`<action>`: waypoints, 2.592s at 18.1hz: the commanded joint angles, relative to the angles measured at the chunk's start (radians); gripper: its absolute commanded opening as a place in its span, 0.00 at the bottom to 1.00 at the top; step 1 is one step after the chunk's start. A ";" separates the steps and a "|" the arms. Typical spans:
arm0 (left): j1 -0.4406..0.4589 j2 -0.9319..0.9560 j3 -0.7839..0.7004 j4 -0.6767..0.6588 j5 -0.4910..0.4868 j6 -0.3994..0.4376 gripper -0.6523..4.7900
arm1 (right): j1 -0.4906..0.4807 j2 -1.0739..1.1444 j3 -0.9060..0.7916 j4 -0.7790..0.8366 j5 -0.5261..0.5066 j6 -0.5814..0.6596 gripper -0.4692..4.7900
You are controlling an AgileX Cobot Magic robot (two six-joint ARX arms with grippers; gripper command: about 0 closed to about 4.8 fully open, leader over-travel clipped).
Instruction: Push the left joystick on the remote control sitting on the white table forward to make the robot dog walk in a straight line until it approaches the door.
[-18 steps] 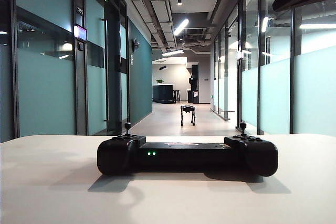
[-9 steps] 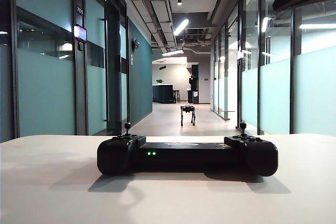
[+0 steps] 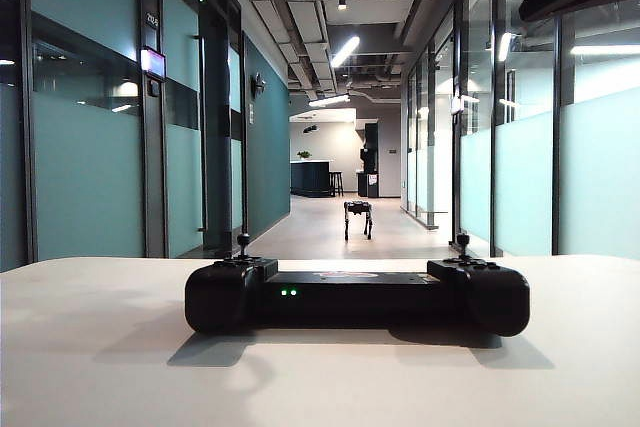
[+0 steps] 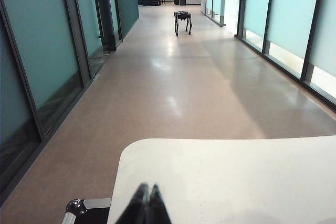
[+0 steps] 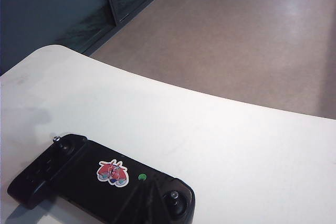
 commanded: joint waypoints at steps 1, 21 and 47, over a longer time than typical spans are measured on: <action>0.002 0.000 0.003 0.009 0.000 0.000 0.11 | -0.006 -0.007 0.002 0.017 0.031 -0.003 0.08; 0.002 0.001 0.003 0.007 0.000 0.000 0.11 | -0.543 -0.705 -0.577 0.137 -0.080 -0.155 0.08; 0.002 0.000 0.003 0.001 0.000 0.000 0.11 | -0.626 -0.705 -0.577 0.152 -0.097 -0.154 0.08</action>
